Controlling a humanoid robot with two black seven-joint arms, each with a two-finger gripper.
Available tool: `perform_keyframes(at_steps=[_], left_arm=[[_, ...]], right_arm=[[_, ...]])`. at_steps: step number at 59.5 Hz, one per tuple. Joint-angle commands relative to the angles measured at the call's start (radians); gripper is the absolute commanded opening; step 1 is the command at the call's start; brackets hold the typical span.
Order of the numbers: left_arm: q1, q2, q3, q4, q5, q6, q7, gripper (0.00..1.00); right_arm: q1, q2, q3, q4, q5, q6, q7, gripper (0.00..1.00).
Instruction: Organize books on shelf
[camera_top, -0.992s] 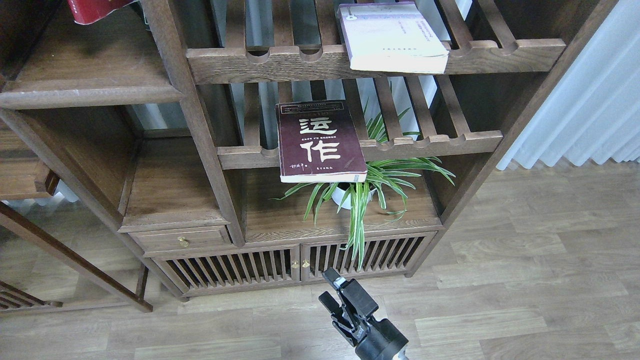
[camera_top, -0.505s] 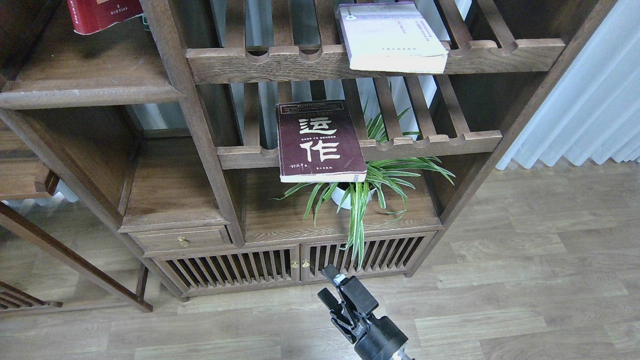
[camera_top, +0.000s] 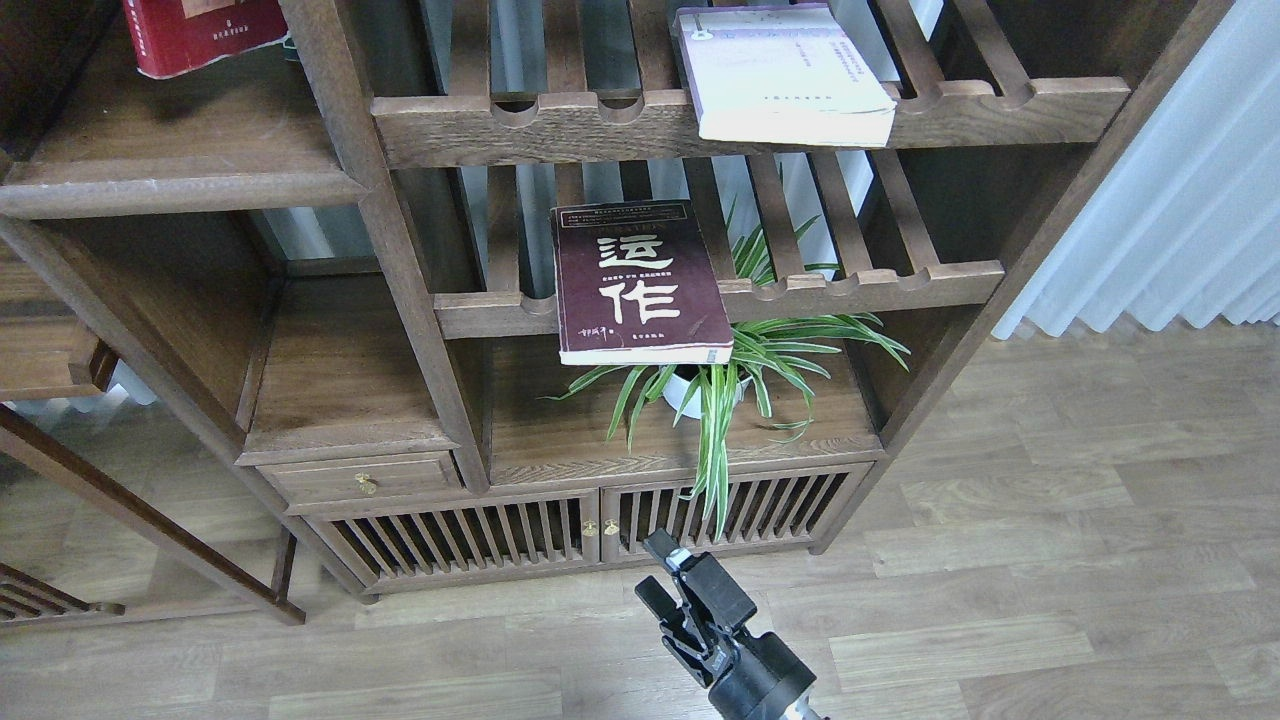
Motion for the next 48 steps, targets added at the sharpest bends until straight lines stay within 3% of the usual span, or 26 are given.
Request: perform_keyframes(at_steps=[1, 14, 26, 40, 48], left_arm=[[0.0, 0.0, -0.003, -0.005, -0.009, 0.0, -0.003, 0.58], [0.025, 0.078, -0.011, -0.082, -0.075, 0.0, 0.006, 0.66], [0.213, 0.256, -0.052, -0.356, -0.248, 0.0, 0.011, 0.69], [0.397, 0.268, -0.156, -0.519, -0.273, 0.0, 0.012, 0.71], [0.571, 0.267, -0.265, -0.637, -0.288, 0.0, 0.012, 0.76]], right_arm=[[0.0, 0.0, 0.0, 0.0, 0.0, 0.0, 0.0, 0.99], [0.0, 0.0, 0.003, -0.002, 0.002, 0.0, 0.0, 0.99], [0.011, 0.0, 0.029, -0.003, 0.005, 0.0, 0.0, 0.99], [0.02, 0.0, 0.032, -0.003, 0.006, 0.0, 0.002, 0.99], [0.021, 0.0, 0.054, -0.002, 0.005, 0.0, 0.0, 0.99]])
